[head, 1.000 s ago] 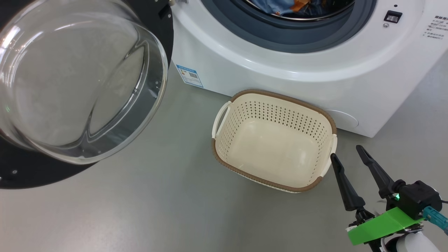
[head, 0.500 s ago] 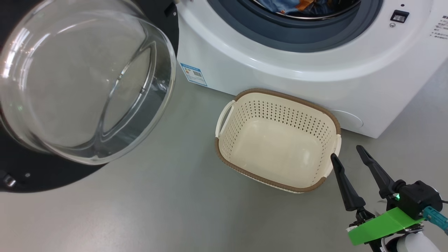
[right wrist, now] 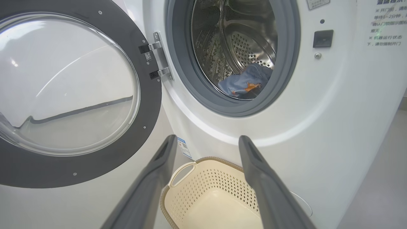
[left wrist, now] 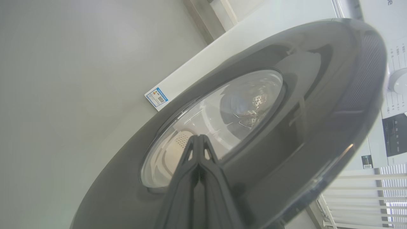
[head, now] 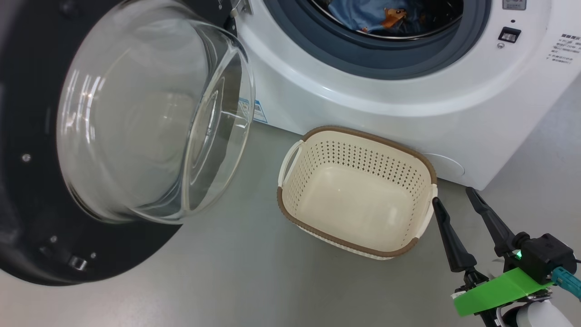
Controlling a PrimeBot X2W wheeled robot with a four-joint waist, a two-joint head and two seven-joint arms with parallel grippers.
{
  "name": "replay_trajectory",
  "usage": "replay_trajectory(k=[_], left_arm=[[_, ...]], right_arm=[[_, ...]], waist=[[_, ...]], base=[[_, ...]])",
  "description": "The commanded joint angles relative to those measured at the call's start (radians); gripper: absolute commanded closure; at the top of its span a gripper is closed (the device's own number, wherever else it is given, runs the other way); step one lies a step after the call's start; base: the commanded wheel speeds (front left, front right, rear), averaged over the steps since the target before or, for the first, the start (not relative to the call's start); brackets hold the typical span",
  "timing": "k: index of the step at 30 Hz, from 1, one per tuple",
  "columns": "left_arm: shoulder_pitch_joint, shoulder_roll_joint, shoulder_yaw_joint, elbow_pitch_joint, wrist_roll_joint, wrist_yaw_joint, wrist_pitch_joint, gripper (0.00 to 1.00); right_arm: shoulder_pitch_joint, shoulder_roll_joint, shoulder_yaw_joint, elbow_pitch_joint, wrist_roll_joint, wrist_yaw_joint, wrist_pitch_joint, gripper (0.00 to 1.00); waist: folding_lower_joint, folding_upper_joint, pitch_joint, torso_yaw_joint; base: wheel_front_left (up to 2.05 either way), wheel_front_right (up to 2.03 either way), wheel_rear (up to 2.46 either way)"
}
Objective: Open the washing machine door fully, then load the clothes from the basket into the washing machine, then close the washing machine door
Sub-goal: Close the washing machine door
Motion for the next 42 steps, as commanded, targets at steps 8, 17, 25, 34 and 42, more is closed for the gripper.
replay_trajectory(k=[8, 17, 25, 34, 42], left_arm=[[-0.029, 0.065, -0.02, -0.111, -0.071, -0.091, 0.133, 1.0], [-0.083, 0.057, -0.086, -0.161, -0.112, -0.138, 0.232, 1.0], [-0.111, 0.027, -0.142, -0.209, -0.127, -0.156, 0.28, 1.0], [-0.118, -0.002, -0.196, -0.267, -0.119, -0.162, 0.306, 1.0], [-0.144, -0.022, -0.223, -0.265, -0.099, -0.164, 0.3, 1.0]], right_arm=[[0.016, 0.014, -0.004, -0.025, -0.008, 0.006, -0.005, 0.0], [0.034, 0.035, -0.028, -0.027, -0.011, 0.006, -0.005, 0.0], [0.05, 0.055, -0.05, -0.029, -0.013, 0.006, -0.005, 0.0], [0.061, 0.075, -0.068, -0.032, -0.015, 0.006, -0.005, 0.0], [0.056, 0.092, -0.075, -0.037, -0.017, 0.006, -0.005, 0.0]], waist=[[0.0, 0.0, -0.036, -0.029], [0.0, 0.0, -0.061, -0.085], [0.0, 0.0, -0.077, -0.155], [0.0, 0.0, -0.087, -0.252], [0.0, 0.0, -0.079, -0.352]], base=[[0.0, 0.0, 0.0], [0.0, 0.0, 0.0], [0.0, 0.0, 0.0], [0.0, 0.0, 0.0], [0.0, 0.0, 0.0]])
